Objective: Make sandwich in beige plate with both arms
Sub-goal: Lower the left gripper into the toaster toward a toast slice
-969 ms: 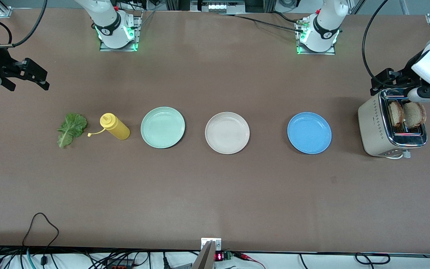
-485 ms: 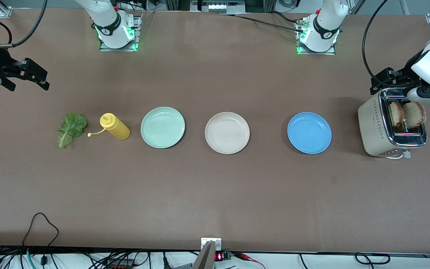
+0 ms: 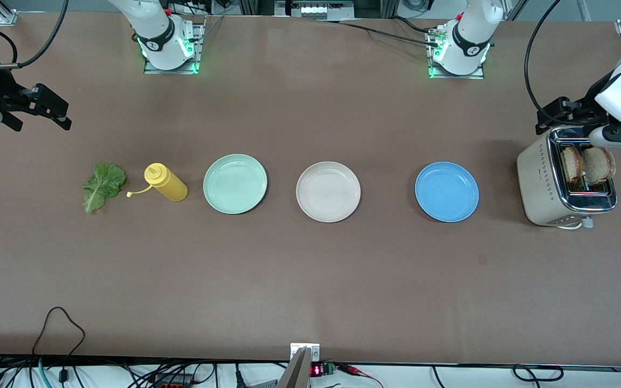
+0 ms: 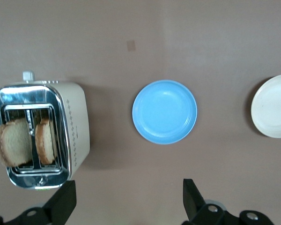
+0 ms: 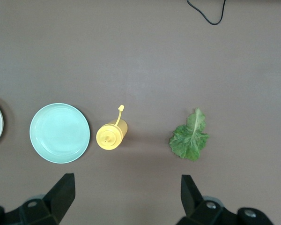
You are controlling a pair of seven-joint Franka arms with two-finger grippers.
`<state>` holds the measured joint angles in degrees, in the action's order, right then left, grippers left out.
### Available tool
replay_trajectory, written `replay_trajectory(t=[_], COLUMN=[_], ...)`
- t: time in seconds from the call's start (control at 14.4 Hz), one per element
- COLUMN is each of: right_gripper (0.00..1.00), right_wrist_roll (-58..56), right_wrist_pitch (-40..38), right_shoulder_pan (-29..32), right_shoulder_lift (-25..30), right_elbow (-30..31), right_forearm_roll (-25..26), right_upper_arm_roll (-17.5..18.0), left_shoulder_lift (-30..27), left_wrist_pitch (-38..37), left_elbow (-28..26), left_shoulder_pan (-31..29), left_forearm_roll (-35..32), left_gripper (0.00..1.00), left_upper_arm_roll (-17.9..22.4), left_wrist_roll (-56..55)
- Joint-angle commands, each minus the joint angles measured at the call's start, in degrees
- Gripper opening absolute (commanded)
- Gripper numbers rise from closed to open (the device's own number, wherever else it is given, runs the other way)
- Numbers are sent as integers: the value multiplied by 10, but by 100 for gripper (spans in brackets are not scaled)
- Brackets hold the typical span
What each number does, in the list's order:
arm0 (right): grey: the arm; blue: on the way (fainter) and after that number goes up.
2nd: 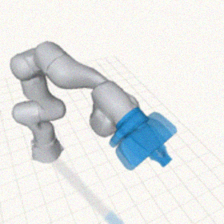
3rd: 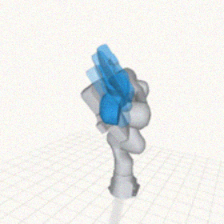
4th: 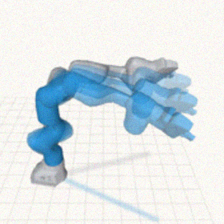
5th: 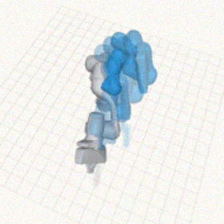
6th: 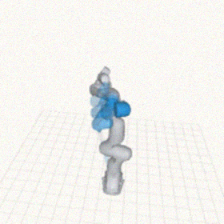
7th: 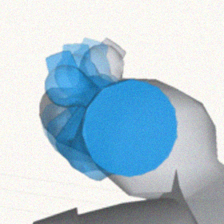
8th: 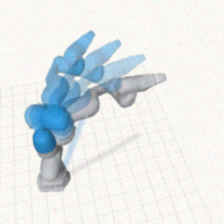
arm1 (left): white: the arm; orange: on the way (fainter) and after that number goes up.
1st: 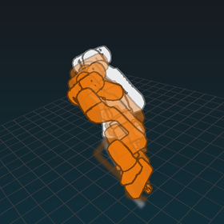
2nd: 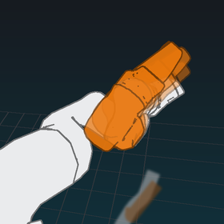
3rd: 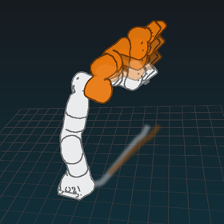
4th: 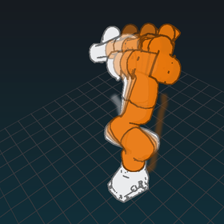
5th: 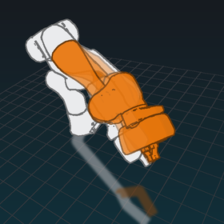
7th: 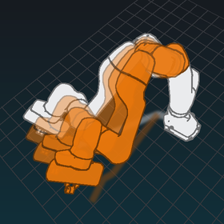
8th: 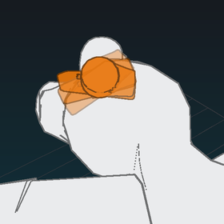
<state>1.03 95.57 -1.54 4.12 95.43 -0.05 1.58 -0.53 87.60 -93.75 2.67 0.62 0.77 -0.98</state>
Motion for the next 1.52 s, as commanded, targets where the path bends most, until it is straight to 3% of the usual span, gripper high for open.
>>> replay_trajectory(t=[0.0, 0.42, 0.76, 0.97, 1.18, 1.45], right_gripper=[100, 100, 100, 100, 100, 100], right_wrist_roll=[-8, -8, -8, -8, -8, -8], right_wrist_pitch=[-6, -6, -6, -6, -6, -6], right_shoulder_pan=[1, 1, 1, 1, 1, 1], right_shoulder_lift=[8, 8, 8, 8, 8, 8], right_elbow=[5, 5, 5, 5, 5, 5], right_forearm_roll=[-3, -3, -3, -3, -3, -3], right_upper_arm_roll=[1, 1, 1, 1, 1, 1], left_shoulder_lift=[7, 39, 55, 57, 56, 37], left_wrist_pitch=[-16, -16, -16, 9, 85, 190], left_elbow=[8, 8, -1, -24, -78, -171], left_shoulder_pan=[-7, -42, -64, -95, -129, -150], left_forearm_roll=[6, -3, -103, -119, -119, -119], left_gripper=[100, 100, 100, 100, 100, 100], left_upper_arm_roll=[2, 3, 1, 1, 0, -1], left_wrist_roll=[-2, 1, 24, 61, 138, 150])
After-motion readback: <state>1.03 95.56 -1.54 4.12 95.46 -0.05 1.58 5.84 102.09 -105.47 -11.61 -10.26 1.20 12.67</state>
